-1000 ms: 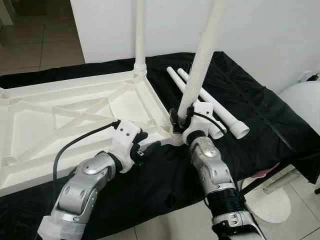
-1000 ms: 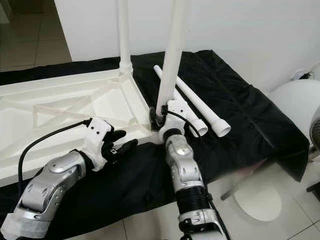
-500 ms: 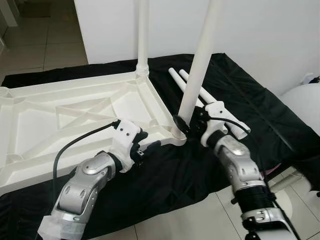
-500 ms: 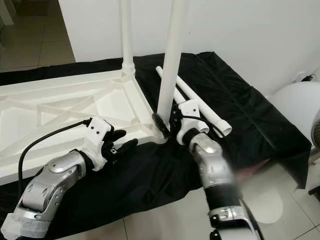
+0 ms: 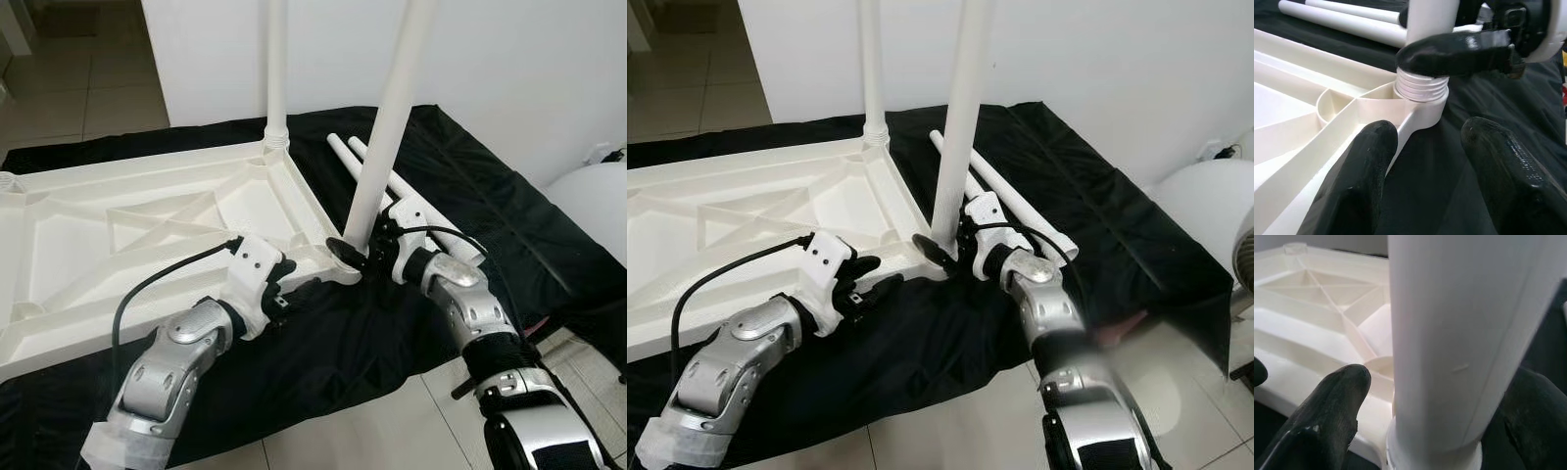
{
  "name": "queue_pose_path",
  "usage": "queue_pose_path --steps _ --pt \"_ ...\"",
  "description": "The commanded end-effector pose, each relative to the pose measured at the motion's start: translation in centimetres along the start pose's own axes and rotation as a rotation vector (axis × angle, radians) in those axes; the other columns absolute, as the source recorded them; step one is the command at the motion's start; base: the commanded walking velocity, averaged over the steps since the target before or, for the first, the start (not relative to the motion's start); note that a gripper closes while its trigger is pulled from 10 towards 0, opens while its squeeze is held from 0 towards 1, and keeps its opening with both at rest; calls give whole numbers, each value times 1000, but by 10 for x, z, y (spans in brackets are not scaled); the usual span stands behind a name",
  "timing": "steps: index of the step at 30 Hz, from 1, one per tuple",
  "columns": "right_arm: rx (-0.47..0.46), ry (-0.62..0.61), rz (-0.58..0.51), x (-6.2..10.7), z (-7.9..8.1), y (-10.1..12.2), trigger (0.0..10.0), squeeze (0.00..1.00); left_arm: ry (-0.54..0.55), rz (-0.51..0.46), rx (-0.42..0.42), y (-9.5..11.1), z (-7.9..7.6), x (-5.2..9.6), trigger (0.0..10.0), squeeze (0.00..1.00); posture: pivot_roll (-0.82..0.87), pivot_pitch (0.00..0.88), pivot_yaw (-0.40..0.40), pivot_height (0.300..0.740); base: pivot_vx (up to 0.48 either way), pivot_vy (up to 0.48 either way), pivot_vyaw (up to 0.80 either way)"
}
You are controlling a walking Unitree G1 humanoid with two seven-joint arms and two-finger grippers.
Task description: Building children table
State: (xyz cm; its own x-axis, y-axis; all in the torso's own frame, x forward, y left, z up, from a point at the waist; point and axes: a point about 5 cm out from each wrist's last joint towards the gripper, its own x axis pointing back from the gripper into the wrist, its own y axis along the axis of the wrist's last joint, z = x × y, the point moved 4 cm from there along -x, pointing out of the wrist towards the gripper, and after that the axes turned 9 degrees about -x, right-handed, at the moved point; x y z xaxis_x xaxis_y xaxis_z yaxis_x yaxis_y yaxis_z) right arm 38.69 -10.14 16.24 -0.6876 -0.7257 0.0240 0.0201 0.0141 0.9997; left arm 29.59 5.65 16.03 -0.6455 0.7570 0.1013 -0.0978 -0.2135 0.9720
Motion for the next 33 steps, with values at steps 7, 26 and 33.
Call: queue_pose_path --steps 7,26,33 --pt "45 31 68 -5 -3 -11 4510 0 43 -6 -4 2 -7 -9 10000 0 28 28 -50 740 0 0 0" --pt "-9 -38 48 -1 -9 -21 10000 0 41 -2 7 0 -12 -10 10000 0 19 40 -49 740 0 0 0" --pt "-71 -225 -19 -8 -14 -16 10000 0 40 4 11 -2 -14 -10 10000 0 13 45 -45 740 0 0 0"
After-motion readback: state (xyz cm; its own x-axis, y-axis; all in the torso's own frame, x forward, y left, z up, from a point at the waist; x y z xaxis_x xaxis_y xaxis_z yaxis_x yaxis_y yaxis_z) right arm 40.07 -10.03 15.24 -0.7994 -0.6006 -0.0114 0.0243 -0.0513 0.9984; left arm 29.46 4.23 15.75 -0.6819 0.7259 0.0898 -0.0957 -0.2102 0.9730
